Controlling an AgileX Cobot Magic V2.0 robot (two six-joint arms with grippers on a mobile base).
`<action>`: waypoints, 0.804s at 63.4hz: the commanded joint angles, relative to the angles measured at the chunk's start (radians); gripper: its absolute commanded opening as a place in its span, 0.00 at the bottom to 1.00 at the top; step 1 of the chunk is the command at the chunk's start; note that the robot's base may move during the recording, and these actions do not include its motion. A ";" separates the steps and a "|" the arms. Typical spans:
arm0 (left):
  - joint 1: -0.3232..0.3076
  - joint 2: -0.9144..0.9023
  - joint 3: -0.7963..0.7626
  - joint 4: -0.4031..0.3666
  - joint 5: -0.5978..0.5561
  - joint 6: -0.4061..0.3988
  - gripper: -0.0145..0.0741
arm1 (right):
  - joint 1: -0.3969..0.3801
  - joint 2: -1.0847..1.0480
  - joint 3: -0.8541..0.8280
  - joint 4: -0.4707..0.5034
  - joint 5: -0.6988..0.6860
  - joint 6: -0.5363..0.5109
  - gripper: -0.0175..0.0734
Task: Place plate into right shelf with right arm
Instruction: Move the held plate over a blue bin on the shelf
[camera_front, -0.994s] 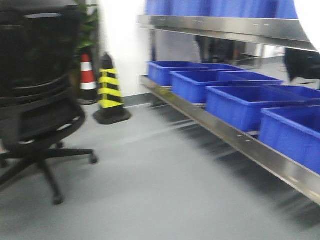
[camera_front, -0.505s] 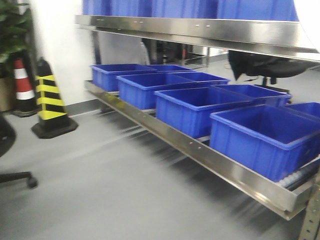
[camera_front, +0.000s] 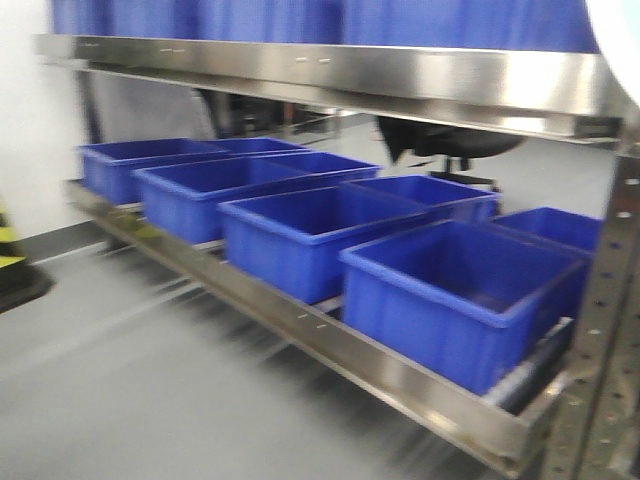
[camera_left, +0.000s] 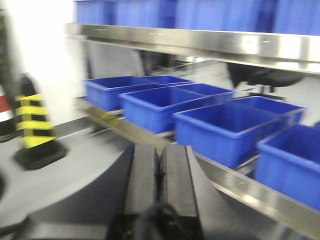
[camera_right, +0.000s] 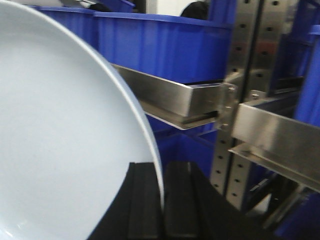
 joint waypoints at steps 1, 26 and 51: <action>-0.006 -0.006 0.010 -0.006 -0.088 -0.001 0.11 | -0.004 0.010 -0.031 -0.009 -0.090 -0.006 0.25; -0.006 -0.006 0.010 -0.006 -0.088 -0.001 0.11 | -0.004 0.010 -0.031 -0.009 -0.090 -0.006 0.25; -0.006 -0.006 0.010 -0.006 -0.088 -0.001 0.11 | -0.004 0.010 -0.031 -0.009 -0.090 -0.006 0.25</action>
